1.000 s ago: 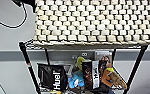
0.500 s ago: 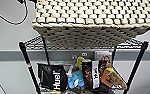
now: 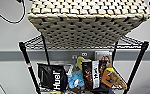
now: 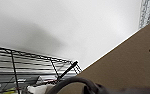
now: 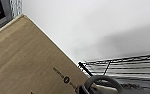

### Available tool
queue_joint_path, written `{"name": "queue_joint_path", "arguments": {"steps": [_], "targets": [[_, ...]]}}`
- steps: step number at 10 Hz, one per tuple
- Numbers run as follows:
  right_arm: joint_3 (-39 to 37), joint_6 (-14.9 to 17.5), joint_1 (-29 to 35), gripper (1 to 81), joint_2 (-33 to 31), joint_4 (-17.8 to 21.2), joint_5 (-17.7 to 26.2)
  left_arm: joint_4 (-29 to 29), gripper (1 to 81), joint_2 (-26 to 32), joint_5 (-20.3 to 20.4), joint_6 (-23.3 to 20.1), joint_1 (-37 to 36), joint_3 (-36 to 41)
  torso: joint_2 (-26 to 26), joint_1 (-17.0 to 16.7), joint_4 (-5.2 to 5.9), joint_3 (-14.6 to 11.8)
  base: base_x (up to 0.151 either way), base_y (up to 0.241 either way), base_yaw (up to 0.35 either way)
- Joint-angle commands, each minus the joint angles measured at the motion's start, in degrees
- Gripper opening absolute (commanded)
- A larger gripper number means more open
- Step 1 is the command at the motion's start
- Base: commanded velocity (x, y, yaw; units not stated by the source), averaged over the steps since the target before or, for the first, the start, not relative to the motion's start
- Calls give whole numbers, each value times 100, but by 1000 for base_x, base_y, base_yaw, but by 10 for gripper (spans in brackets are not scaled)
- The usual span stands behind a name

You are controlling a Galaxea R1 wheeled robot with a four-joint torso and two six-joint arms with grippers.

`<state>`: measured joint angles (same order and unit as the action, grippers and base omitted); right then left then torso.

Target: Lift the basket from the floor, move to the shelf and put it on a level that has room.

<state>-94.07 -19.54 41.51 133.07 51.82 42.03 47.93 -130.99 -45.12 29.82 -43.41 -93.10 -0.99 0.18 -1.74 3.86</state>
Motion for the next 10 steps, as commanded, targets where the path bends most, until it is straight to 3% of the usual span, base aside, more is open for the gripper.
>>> {"name": "queue_joint_path", "arguments": {"steps": [1,6,10], "targets": [[-497,108,1082,10,302,-67,-283,-56,10,-455,267,-222,-1182,-551,0,0,0,0,0,0,0],[-541,108,1118,10,389,-32,-292,-100,10,-561,152,-231,-1271,-788,5,9,0,4,0,0,0],[-585,188,792,10,565,-41,-389,-495,10,-587,187,-301,-288,-876,5,9,0,2,0,0,0]]}}
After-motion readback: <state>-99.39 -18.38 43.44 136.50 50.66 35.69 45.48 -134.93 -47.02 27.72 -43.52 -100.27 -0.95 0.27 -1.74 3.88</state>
